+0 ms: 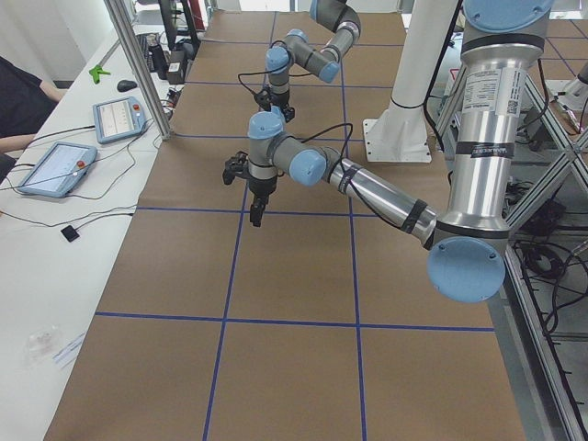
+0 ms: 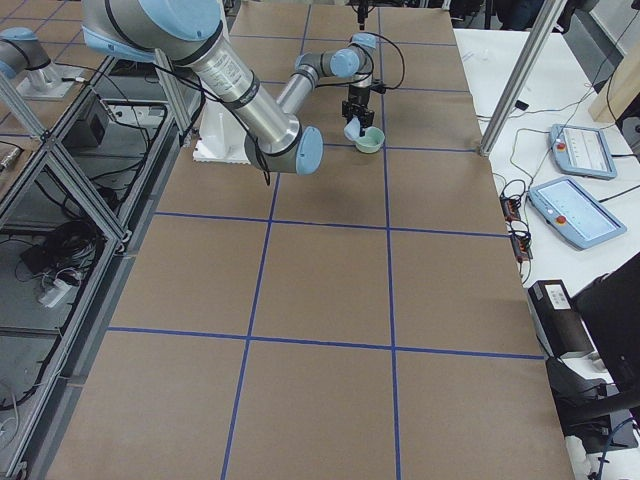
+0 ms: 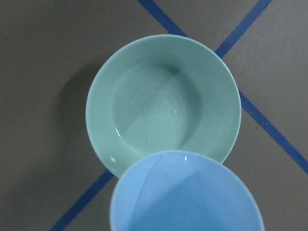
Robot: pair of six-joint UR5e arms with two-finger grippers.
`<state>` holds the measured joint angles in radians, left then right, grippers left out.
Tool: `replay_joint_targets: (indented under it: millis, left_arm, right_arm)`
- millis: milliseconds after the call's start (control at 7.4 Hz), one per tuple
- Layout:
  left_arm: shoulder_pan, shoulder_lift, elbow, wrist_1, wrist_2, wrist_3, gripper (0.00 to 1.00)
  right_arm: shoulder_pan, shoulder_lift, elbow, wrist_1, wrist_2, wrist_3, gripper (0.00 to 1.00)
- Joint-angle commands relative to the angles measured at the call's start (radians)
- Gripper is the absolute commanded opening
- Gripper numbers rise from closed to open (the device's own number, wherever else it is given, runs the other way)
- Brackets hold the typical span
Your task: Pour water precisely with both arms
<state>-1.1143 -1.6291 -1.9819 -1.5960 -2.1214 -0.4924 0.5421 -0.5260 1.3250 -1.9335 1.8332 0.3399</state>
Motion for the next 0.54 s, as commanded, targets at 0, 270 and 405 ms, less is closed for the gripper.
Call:
replay_joint_targets:
  millis: [0,270,405]
  left_arm:
    - [-0.001,0.000,0.000,0.001,0.000,0.000,1.00]
    - [-0.001,0.000,0.000,-0.001,0.000,0.000,1.00]
    - [-0.001,0.000,0.000,0.001,0.000,0.000,1.00]
  right_arm:
    - [0.004,0.021,-0.018,-0.045,0.001,-0.015,0.00]
    - [0.004,0.030,-0.029,-0.085,0.001,-0.015,0.00]
    - [0.004,0.053,-0.055,-0.126,0.000,-0.016,0.00]
